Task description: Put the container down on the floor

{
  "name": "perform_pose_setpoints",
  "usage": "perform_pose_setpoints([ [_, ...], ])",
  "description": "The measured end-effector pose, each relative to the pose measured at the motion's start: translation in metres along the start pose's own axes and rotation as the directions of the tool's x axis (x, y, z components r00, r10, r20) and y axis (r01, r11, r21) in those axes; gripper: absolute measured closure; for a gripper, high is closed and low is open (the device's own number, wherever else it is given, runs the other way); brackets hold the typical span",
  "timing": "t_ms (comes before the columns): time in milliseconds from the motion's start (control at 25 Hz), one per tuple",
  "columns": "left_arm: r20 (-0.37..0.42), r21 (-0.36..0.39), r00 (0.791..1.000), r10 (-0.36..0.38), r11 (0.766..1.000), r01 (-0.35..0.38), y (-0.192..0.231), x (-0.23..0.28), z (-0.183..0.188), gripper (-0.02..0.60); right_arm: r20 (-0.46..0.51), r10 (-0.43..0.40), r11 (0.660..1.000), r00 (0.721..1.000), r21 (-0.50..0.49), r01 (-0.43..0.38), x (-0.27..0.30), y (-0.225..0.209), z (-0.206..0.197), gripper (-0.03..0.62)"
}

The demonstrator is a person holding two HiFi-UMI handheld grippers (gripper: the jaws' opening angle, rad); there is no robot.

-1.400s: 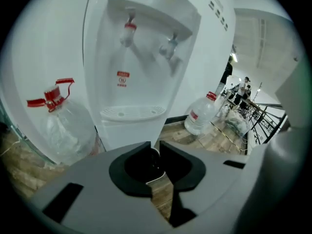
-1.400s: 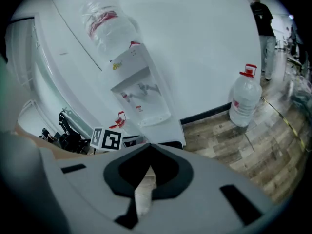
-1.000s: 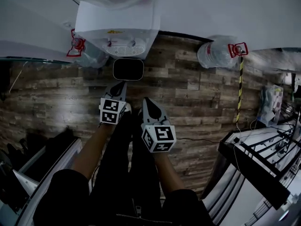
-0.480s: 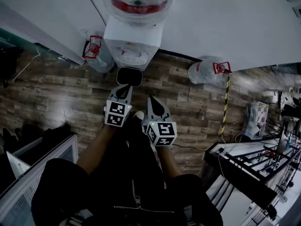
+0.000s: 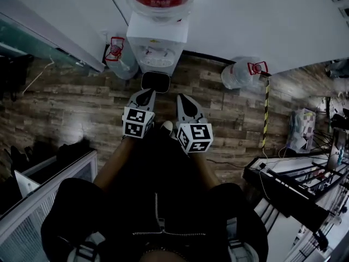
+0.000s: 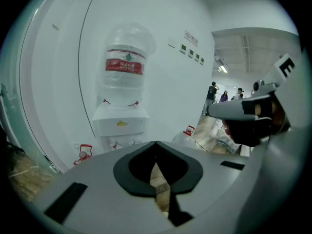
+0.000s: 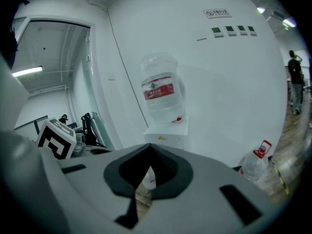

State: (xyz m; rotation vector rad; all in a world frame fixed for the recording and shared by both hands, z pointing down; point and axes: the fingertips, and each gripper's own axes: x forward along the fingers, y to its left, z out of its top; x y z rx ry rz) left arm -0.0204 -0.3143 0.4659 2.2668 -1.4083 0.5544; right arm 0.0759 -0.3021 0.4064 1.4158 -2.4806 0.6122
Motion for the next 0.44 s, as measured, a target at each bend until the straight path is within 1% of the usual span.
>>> perform_pose_setpoints([
  [160, -0.017, -0.021, 1.000, -0.001, 1.000, 0.001, 0.000, 0.001, -0.007, 0.567, 0.006, -0.005, 1.000, 1.000, -0.010, 0.005, -0.002, -0.006, 0.002, 0.586],
  [440, -0.043, -0.039, 0.999, 0.003, 0.999, -0.005, 0.009, 0.001, -0.017, 0.566, -0.002, 0.004, 1.000, 1.000, -0.011, -0.004, 0.005, -0.005, 0.002, 0.586],
])
